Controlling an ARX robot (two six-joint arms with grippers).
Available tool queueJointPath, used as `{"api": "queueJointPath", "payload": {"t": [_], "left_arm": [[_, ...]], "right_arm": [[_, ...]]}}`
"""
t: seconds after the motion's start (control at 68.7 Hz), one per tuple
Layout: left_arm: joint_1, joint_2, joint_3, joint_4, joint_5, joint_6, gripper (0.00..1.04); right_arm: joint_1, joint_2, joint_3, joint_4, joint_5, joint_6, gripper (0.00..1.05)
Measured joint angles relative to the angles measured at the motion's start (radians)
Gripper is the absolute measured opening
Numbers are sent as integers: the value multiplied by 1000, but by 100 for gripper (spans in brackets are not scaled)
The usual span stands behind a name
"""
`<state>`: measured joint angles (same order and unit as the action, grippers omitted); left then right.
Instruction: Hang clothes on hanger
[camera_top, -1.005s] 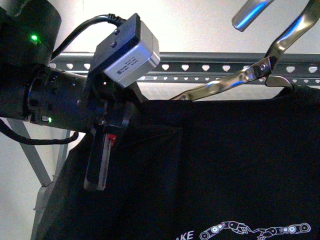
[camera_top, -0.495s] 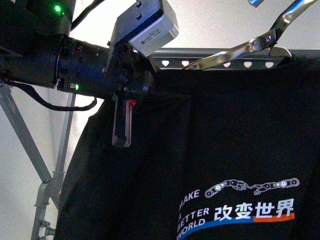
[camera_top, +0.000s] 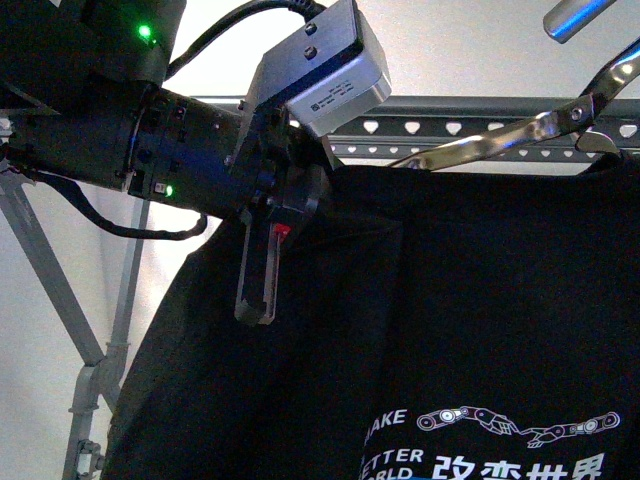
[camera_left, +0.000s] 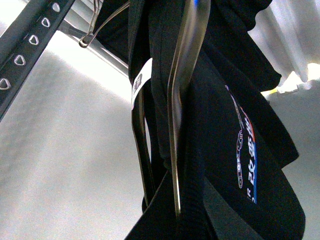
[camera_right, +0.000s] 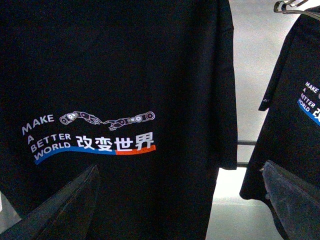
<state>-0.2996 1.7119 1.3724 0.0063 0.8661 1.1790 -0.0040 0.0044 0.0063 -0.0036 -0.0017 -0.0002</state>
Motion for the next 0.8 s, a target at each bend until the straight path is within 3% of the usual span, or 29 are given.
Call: {"api": "queueJointPath", "payload": {"t": [0.248,0.277,0.335,0.364,0.422,0.481,0.539,0.743,0.801], "left_arm": [[-1,-1,0,0,1,0,4],[-1,-1,0,0,1,0,4],[-1,-1,0,0,0,0,4],[-1,-1,0,0,0,0,4],[-5,-1,0,0,1,0,4],[-5,-1,0,0,2,0,4],[-1,-1,0,0,3,0,4],[-2,-2,0,0,0,0,4],[-3,-2,-1,0,0,0,4]], "right_arm": [[-4,2,0,2,-20,-4,97],[-43,26,2,32,-136,-25,97],[-267,212,55,191,-547,-127,97],[-357,301,98,259,-666,-160,97],[-487,443,189,340,-810,-230,97],[-551,581,307,339,-931,-323,97],[-545,740,477,212,-997,-481,97],[-432,1027,899,-262,-968,-922,97],[-380,1096,1031,-448,-968,-1142,97]]}}
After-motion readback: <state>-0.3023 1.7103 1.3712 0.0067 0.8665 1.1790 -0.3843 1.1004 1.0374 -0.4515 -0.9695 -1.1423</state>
